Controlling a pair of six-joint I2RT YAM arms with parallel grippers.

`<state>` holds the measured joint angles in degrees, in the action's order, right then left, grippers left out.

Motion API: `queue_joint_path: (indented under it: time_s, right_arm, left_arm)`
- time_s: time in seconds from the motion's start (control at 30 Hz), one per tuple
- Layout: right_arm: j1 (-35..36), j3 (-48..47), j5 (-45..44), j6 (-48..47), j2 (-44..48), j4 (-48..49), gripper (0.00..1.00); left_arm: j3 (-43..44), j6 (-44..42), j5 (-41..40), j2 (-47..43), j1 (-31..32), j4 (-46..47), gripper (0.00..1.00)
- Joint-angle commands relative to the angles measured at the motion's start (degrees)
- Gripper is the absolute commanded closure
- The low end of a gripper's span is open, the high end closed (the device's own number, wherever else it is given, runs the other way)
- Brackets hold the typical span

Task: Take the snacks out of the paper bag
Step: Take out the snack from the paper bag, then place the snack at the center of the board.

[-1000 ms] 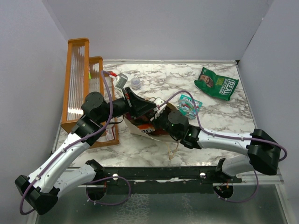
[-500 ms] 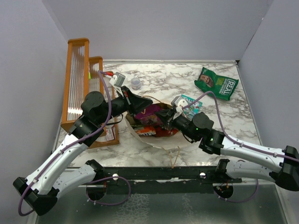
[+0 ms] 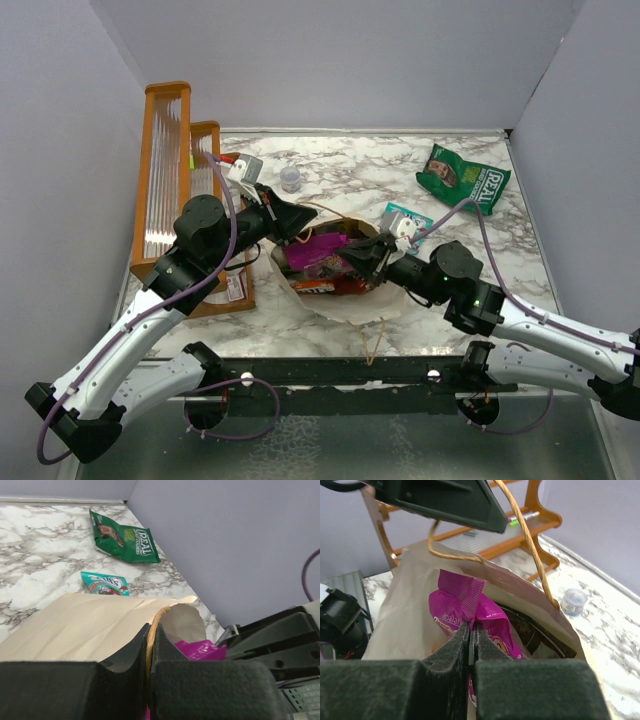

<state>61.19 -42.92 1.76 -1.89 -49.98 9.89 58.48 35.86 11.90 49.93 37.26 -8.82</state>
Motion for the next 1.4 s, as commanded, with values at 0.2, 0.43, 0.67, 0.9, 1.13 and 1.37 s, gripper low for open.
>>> queue_joint_path:
  time_s: [0.2, 0.43, 0.67, 0.9, 1.13, 1.37]
  right_arm:
    - [0.3, -9.5, 4.9, -4.6, 7.6, -4.3, 0.99]
    - [0.4, -17.7, -6.4, -5.5, 6.7, -2.6, 0.99]
    - [0.4, -25.9, -18.6, -16.8, 3.5, 2.5, 0.99]
    - [0.4, -26.3, -49.2, -36.7, -4.2, 23.0, 0.98]
    - [-16.6, -19.3, -43.3, -24.9, -6.6, 18.6, 0.98]
    - [-45.8, -10.5, -27.2, 11.7, -9.2, -1.8, 0.99]
  left_arm:
    - [3.6, -2.6, -7.9, -0.3, 0.1, -4.3, 1.0]
    - [2.9, -2.1, -4.2, 0.5, 0.1, -2.5, 1.0]
    - [2.6, -2.1, -3.7, 0.8, 0.1, -3.0, 1.0]
    - [1.9, -1.1, -3.1, 1.0, 0.1, -2.4, 1.0]
    - [2.7, -0.4, -1.6, 1.8, 0.1, -2.4, 1.0]
    - [2.5, 0.4, -2.1, 0.6, 0.1, -3.0, 1.0]
